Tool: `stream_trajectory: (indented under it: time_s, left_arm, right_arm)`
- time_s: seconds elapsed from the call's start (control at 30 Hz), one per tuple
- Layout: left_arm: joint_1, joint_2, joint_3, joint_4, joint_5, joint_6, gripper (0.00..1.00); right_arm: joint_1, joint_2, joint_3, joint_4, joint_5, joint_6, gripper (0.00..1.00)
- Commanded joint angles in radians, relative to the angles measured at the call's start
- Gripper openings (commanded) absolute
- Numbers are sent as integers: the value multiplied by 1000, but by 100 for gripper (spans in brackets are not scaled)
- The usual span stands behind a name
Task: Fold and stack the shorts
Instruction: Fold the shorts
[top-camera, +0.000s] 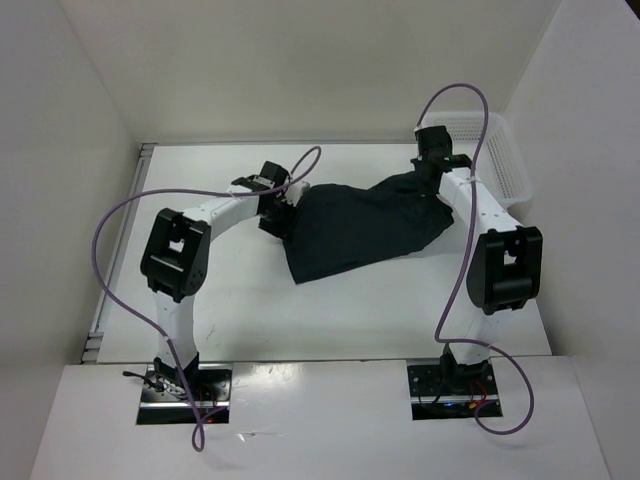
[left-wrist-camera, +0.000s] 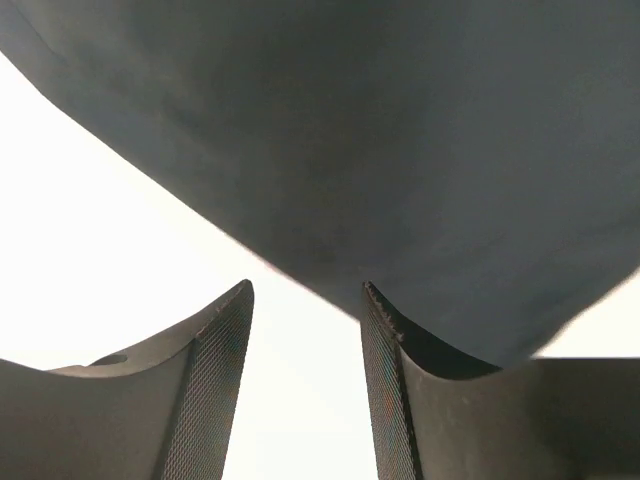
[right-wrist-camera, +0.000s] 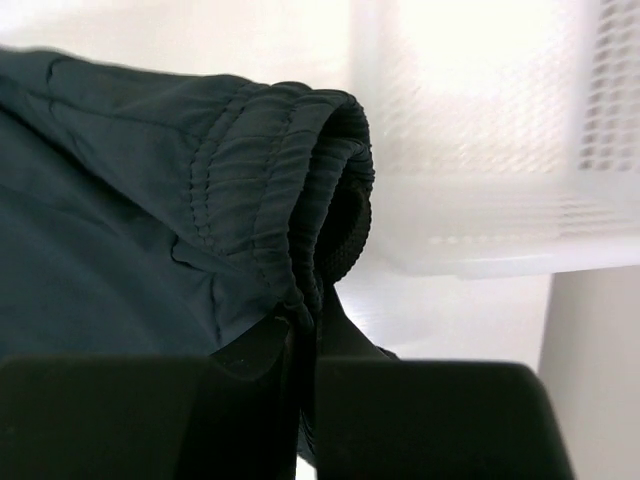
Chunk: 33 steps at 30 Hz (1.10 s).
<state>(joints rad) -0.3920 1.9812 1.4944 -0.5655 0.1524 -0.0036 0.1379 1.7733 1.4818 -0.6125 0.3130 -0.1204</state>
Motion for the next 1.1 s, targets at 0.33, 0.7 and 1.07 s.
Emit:
stream_trajectory:
  time_s: [0.33, 0.7, 1.07]
  left_arm:
    - [-13, 228, 118, 21, 71, 4, 53]
    - [-24, 337, 250, -45, 191, 4, 26]
    - [-24, 355, 290, -63, 168, 4, 17]
  right_arm:
    - [6, 12, 212, -101, 61, 180, 0]
    - [186, 83, 330, -159, 90, 309, 0]
    - [405, 202, 437, -191, 41, 415, 0]
